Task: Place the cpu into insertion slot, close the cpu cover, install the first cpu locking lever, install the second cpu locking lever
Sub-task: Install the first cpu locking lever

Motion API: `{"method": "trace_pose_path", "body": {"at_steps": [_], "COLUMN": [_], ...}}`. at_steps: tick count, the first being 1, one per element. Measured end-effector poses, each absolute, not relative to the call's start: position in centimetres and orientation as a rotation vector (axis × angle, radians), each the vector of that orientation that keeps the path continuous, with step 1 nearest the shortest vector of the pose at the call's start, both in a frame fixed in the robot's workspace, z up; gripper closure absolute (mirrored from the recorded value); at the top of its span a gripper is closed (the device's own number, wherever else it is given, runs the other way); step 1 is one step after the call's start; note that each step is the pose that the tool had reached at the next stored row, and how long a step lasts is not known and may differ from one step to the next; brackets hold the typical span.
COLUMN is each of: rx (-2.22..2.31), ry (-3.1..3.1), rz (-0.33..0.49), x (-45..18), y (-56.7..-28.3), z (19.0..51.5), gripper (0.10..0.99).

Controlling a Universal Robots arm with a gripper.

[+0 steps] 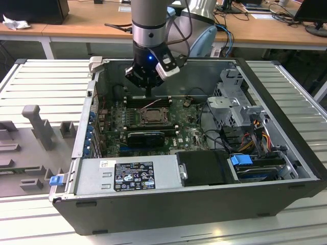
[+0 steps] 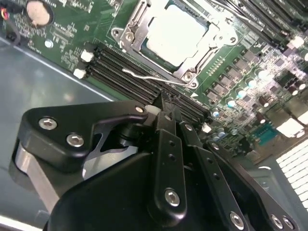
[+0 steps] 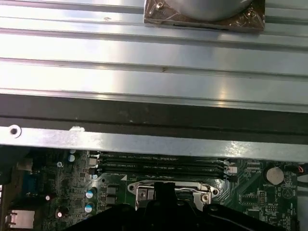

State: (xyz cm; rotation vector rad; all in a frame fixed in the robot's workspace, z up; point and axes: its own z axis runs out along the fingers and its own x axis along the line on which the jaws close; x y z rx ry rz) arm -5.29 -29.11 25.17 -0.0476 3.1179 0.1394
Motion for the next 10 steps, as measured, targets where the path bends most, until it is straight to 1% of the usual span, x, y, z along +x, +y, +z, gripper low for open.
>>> {"method": "trace_pose_path", "body": {"at_steps": [10], "rx": [-0.014], "ry": [3.117], "rz": [0.144], "x": [-5.21], "y": [-29.12], "z": [24.89], "gripper": [0.980]}}
